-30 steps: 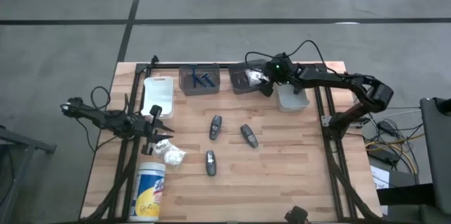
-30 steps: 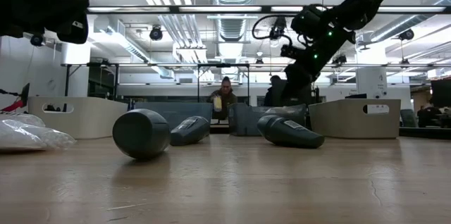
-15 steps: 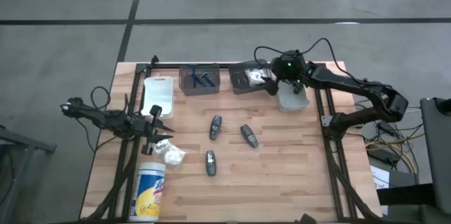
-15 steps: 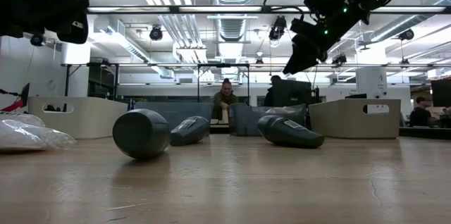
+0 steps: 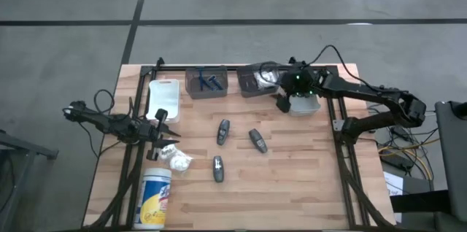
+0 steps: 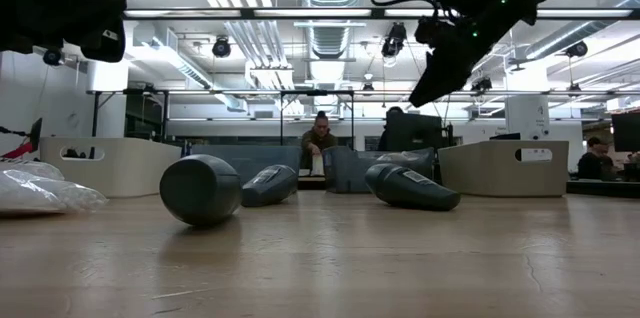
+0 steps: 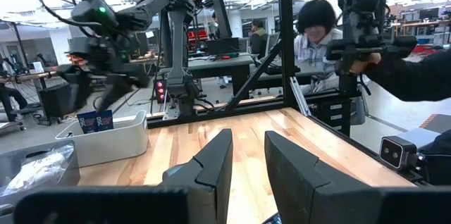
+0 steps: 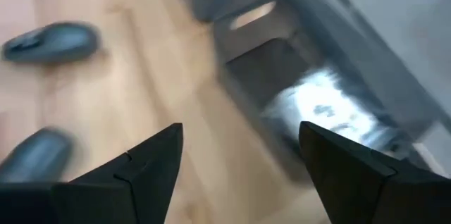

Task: Pick & Place Travel size toiletries
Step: Put the white cotton pack into the right black bin

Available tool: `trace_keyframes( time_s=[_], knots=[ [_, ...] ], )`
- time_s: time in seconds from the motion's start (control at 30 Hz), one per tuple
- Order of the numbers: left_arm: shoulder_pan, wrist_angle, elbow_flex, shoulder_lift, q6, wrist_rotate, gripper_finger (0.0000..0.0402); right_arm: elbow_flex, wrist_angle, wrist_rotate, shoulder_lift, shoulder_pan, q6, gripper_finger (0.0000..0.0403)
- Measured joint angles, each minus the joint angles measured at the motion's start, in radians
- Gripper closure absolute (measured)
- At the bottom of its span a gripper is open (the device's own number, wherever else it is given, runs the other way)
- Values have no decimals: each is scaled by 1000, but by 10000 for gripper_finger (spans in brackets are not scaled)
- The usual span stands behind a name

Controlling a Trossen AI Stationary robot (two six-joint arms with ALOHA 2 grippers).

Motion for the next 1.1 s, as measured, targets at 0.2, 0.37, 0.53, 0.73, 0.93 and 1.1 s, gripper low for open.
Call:
trace_keyframes(
  time_s=[0.2, 0.37, 0.53, 0.73, 0.93, 1.1],
  knots=[
    [0, 0, 0, 0, 0, 0, 312, -155, 125, -11, -70, 65, 104, 148],
    [0, 0, 0, 0, 0, 0, 312, -316, 299, -11, -160, 139, 188, 164],
    [0, 0, 0, 0, 0, 0, 312, -433, 417, -11, -252, 215, 246, 175],
    [0, 0, 0, 0, 0, 0, 312, -531, 559, -11, -343, 299, 284, 184],
    [0, 0, 0, 0, 0, 0, 312, -593, 659, -11, -391, 370, 284, 175],
    [0, 1, 0, 0, 0, 0, 312, -625, 667, -11, -406, 422, 282, 159]
  ],
)
